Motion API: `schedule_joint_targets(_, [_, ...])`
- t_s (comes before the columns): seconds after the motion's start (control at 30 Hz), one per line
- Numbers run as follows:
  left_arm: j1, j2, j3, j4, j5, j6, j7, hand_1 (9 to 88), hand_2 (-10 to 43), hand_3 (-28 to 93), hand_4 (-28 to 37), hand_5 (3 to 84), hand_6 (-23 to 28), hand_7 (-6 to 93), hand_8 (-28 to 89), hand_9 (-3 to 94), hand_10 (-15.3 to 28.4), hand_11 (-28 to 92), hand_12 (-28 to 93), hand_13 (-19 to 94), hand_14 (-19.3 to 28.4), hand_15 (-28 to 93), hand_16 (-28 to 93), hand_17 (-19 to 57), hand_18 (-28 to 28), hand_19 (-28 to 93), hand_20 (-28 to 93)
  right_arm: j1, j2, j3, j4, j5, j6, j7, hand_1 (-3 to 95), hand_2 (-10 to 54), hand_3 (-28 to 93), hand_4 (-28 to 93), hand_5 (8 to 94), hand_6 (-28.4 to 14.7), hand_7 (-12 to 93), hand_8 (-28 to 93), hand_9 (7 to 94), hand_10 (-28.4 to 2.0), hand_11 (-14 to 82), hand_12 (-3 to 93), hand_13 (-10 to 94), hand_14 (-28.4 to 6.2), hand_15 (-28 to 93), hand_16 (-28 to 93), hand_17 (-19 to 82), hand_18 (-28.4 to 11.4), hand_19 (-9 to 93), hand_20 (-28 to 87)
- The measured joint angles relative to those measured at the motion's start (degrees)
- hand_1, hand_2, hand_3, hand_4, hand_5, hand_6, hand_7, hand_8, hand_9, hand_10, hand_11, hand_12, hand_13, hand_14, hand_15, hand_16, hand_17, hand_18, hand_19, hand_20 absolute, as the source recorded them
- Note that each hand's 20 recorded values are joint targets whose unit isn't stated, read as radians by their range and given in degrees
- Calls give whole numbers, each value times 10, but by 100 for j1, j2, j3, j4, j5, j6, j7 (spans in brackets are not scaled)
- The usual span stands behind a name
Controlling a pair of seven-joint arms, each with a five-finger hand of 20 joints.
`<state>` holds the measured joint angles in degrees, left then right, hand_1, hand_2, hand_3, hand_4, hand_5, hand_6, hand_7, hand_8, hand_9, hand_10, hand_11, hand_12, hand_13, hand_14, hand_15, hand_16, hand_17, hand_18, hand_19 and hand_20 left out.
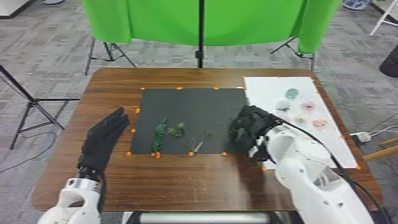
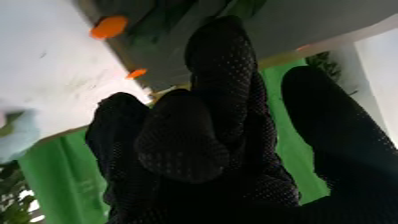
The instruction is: Arrange flowers
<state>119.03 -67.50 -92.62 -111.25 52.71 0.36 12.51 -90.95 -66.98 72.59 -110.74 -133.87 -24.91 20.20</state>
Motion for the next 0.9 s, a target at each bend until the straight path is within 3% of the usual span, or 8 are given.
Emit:
schedule_joint_targets(0.47, [-2, 0, 2, 0, -3, -1, -6, 235, -77, 657, -204, 422, 57, 38, -44, 383, 123, 92, 130, 281, 138, 69, 17, 23, 104, 7, 162, 118, -235, -231, 138, -141, -143, -66, 213, 123, 728, 148, 724, -13, 136, -82, 867, -139, 455, 293, 887, -59, 681, 339, 640, -149, 932, 662])
schedule_joint_targets(0.9, [-8, 0, 13, 3, -3, -15, -24, 236, -77, 657, -204, 422, 56, 37, -44, 383, 122, 91, 130, 282, 138, 69, 17, 23, 105, 7, 162, 109, -272, -260, -6, -92, 66, -93, 222, 100, 719, 125, 726, -14, 142, -78, 867, -137, 457, 293, 888, -56, 681, 339, 641, -149, 932, 662])
